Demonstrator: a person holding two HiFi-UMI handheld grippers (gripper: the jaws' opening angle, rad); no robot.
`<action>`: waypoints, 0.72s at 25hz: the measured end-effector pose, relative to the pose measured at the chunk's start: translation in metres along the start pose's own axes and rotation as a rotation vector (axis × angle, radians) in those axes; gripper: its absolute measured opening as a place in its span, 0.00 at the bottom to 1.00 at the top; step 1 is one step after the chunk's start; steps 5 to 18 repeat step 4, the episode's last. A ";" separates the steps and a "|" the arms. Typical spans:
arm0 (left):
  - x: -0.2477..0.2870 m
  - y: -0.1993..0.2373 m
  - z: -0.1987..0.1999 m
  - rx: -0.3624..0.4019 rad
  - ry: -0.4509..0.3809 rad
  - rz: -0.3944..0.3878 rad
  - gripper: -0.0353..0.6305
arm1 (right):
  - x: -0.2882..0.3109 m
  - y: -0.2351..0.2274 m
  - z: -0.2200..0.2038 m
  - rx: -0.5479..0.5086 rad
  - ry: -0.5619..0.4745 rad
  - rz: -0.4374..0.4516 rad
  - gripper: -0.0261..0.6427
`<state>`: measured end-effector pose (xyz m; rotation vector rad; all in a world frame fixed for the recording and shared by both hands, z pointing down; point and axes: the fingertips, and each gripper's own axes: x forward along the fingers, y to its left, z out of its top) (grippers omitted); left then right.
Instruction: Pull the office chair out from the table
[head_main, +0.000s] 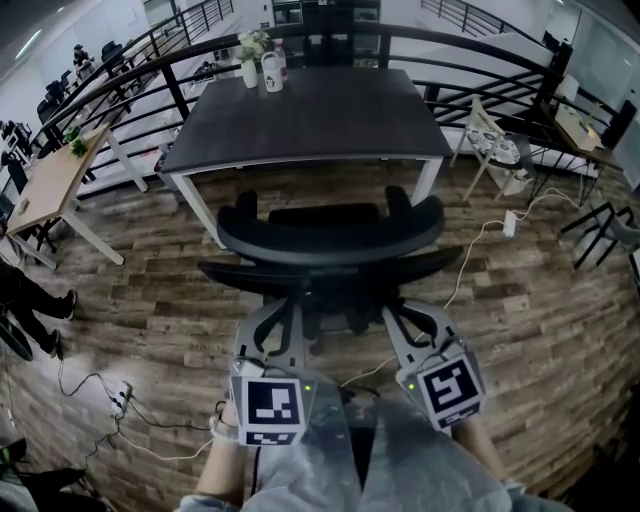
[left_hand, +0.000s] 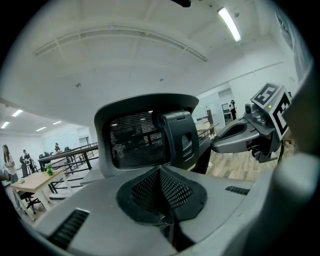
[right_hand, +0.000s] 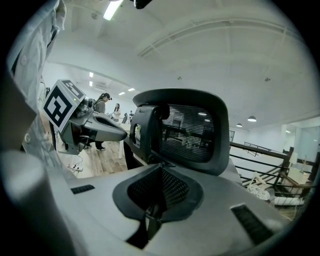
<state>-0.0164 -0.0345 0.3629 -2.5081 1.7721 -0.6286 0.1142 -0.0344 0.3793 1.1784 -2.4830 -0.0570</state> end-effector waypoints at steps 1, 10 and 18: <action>0.000 0.000 0.000 -0.001 0.000 0.000 0.07 | 0.000 0.000 0.000 0.000 0.001 0.000 0.04; 0.000 0.002 0.002 -0.004 -0.001 0.002 0.07 | 0.001 -0.001 0.002 -0.001 0.003 -0.002 0.04; 0.000 0.002 0.002 -0.004 -0.001 0.002 0.07 | 0.001 -0.001 0.002 -0.001 0.003 -0.002 0.04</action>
